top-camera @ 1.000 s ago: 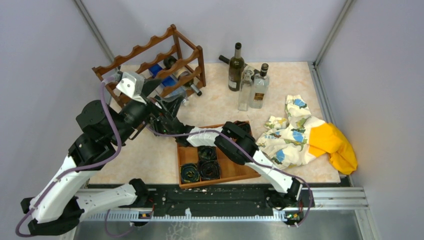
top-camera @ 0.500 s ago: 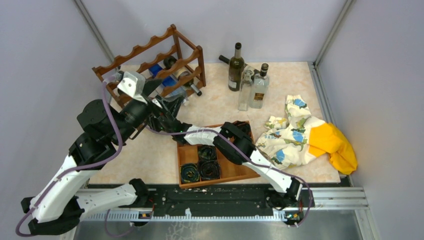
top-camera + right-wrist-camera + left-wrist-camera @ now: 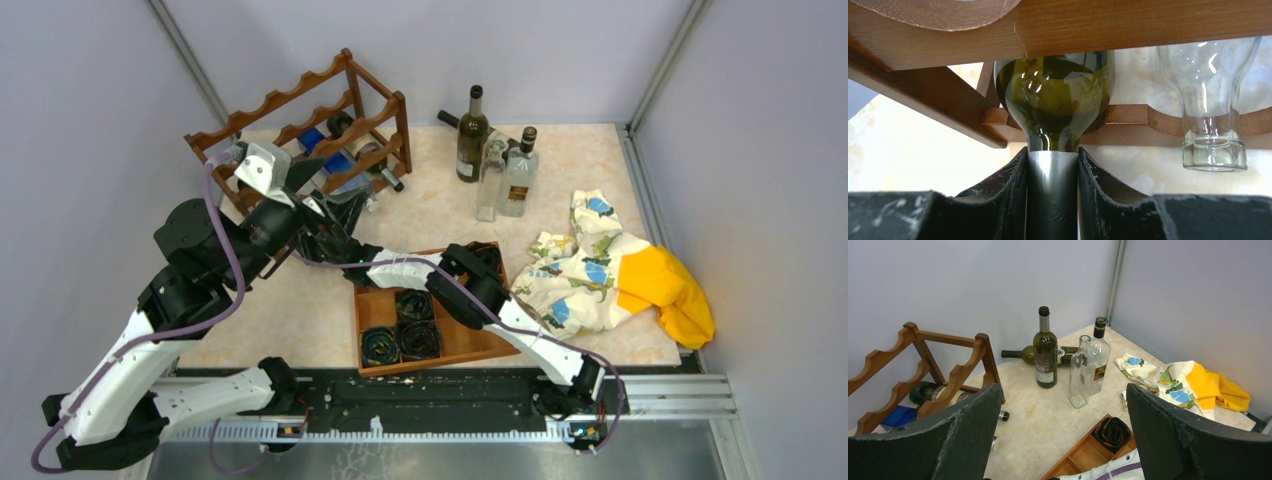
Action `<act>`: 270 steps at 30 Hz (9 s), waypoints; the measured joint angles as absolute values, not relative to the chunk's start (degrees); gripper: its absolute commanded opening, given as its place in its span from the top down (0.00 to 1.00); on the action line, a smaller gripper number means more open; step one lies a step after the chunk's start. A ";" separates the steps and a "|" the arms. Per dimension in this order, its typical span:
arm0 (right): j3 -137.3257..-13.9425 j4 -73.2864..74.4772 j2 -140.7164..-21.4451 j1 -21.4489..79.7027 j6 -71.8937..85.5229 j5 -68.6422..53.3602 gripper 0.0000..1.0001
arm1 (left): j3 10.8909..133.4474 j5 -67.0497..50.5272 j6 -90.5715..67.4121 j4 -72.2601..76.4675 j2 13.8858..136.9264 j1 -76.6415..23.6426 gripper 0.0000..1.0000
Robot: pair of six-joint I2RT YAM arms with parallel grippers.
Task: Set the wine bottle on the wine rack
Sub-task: Place the wine bottle in the wine rack.
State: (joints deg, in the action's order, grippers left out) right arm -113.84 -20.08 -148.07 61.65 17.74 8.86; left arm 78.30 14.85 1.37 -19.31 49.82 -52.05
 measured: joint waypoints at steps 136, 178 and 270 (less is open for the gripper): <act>-114.15 -31.09 -150.26 62.19 14.87 6.37 0.38 | 77.91 13.43 0.82 -16.78 48.75 -52.05 0.01; -97.30 -13.74 -134.74 61.69 10.96 -8.16 0.92 | 73.89 12.51 -4.05 -16.78 40.95 -52.05 0.01; -101.97 -11.92 -138.69 58.46 -1.52 -18.74 0.85 | 73.97 12.38 -3.66 -18.39 38.98 -52.05 0.01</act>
